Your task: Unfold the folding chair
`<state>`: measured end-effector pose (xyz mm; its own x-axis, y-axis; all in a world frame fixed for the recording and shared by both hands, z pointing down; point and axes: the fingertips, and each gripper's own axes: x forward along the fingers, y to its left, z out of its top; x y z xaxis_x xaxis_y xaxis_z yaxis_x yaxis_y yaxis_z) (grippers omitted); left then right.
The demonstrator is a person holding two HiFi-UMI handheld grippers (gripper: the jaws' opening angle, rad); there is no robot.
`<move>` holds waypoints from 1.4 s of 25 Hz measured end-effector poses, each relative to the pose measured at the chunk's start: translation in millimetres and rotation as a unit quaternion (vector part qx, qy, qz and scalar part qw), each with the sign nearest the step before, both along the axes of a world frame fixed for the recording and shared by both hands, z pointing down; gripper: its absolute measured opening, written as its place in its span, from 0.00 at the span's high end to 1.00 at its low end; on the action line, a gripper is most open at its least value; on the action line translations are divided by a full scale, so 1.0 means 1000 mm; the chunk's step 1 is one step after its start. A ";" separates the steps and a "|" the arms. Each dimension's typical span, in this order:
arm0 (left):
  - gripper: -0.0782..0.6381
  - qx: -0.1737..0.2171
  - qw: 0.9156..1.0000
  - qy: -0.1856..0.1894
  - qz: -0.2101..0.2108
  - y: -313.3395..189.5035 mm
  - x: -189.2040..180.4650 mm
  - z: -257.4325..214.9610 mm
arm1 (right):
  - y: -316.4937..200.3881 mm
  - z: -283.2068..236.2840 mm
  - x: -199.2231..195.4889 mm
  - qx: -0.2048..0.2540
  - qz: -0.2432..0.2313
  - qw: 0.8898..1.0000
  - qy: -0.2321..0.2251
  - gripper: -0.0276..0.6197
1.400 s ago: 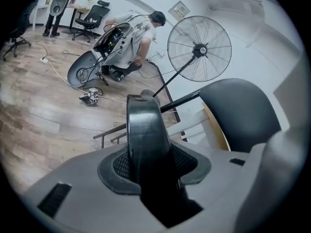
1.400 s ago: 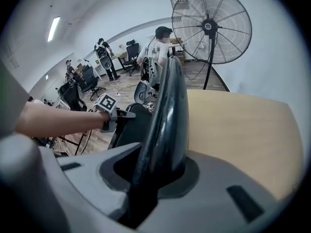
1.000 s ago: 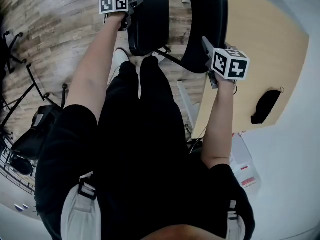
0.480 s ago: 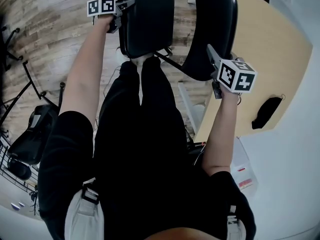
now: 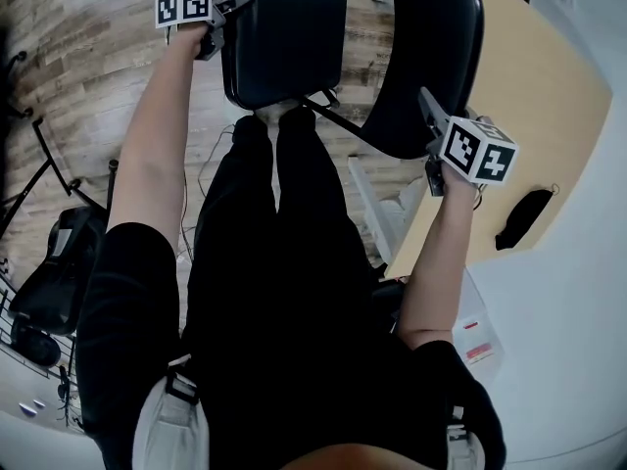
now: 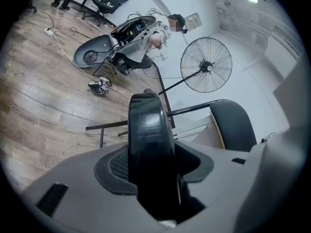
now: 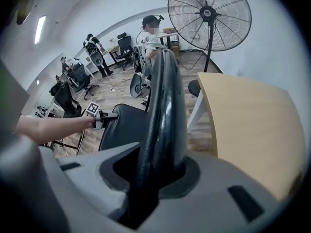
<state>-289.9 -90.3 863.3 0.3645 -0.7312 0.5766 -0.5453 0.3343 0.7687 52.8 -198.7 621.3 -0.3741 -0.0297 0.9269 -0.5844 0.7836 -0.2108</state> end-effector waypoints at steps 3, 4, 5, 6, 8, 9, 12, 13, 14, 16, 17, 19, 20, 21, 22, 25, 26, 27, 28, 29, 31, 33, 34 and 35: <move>0.58 -0.003 1.000 0.001 -0.004 0.010 -0.011 0.011 | 0.006 0.005 -0.006 0.000 0.002 1.000 0.003 0.82; 0.58 -0.004 1.000 0.002 -0.005 0.014 -0.014 0.015 | 0.009 0.007 -0.008 0.000 0.002 1.000 0.003 0.82; 0.58 -0.005 1.000 0.002 -0.005 0.018 -0.018 0.019 | 0.011 0.009 -0.010 0.000 0.003 1.000 0.003 0.82; 0.58 -0.005 1.000 0.003 -0.006 0.021 -0.021 0.024 | 0.013 0.012 -0.012 0.000 0.003 1.000 0.003 0.82; 0.57 -0.006 1.000 0.005 -0.008 0.028 -0.029 0.033 | 0.017 0.015 -0.017 0.001 0.002 1.000 0.001 0.82; 0.57 -0.007 1.000 0.006 -0.008 0.032 -0.032 0.037 | 0.020 0.017 -0.020 0.002 0.001 1.000 0.000 0.82; 0.57 -0.007 1.000 0.010 -0.009 0.044 -0.043 0.048 | 0.027 0.022 -0.025 0.002 0.001 1.000 -0.003 0.82; 0.56 -0.007 1.000 0.011 -0.009 0.048 -0.046 0.052 | 0.030 0.025 -0.026 0.001 0.001 1.000 -0.004 0.82; 0.56 -0.007 1.000 0.013 -0.010 0.052 -0.049 0.056 | 0.032 0.027 -0.027 0.000 0.001 1.000 -0.005 0.82; 0.56 -0.007 1.000 0.016 -0.013 0.058 -0.054 0.067 | 0.033 0.031 -0.028 0.001 0.001 1.000 -0.006 0.82; 0.55 -0.007 1.000 0.019 -0.015 0.060 -0.057 0.073 | 0.033 0.033 -0.031 0.001 0.001 1.000 -0.006 0.82; 0.55 -0.007 1.000 0.024 -0.017 0.068 -0.072 0.087 | 0.039 0.040 -0.045 0.001 0.003 1.000 -0.006 0.82; 0.54 -0.008 0.999 0.026 -0.017 0.074 -0.083 0.094 | 0.044 0.044 -0.054 0.000 0.005 1.000 -0.005 0.82; 0.54 -0.010 0.999 0.027 -0.017 0.080 -0.092 0.100 | 0.048 0.048 -0.062 -0.002 0.006 1.000 -0.004 0.82; 0.54 -0.012 0.999 0.028 -0.019 0.086 -0.098 0.106 | 0.051 0.051 -0.066 -0.004 0.006 1.000 -0.004 0.82; 0.53 -0.017 0.999 0.032 -0.024 0.092 -0.100 0.119 | 0.052 0.058 -0.063 -0.010 0.004 1.000 -0.005 0.82; 0.53 -0.017 0.999 0.033 -0.026 0.093 -0.100 0.123 | 0.053 0.060 -0.062 -0.011 0.004 1.000 -0.005 0.82; 0.52 -0.016 0.999 0.034 -0.027 0.095 -0.102 0.127 | 0.053 0.063 -0.062 -0.013 0.004 1.000 -0.005 0.82; 0.52 -0.014 0.999 0.035 -0.029 0.097 -0.105 0.131 | 0.054 0.066 -0.063 -0.015 0.005 1.000 -0.005 0.82; 0.52 -0.013 0.999 0.037 -0.030 0.099 -0.108 0.136 | 0.055 0.068 -0.064 -0.016 0.006 1.000 -0.004 0.82; 0.52 -0.009 0.999 0.042 -0.032 0.101 -0.111 0.145 | 0.054 0.073 -0.065 -0.020 0.010 1.000 -0.003 0.82; 0.52 -0.005 0.998 0.047 -0.033 0.102 -0.111 0.154 | 0.053 0.079 -0.063 -0.024 0.013 1.000 -0.003 0.82; 0.51 -0.003 0.998 0.049 -0.035 0.103 -0.112 0.158 | 0.053 0.081 -0.063 -0.025 0.014 1.000 -0.004 0.82; 0.51 -0.001 0.998 0.051 -0.036 0.104 -0.114 0.162 | 0.053 0.084 -0.064 -0.026 0.014 1.000 -0.005 0.82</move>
<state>-403.4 13.7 1025.5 0.3677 -0.7567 0.5406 -0.4378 0.3720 0.8185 -11.1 -145.3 705.2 -0.3827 0.0079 0.9239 -0.6036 0.7549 -0.2565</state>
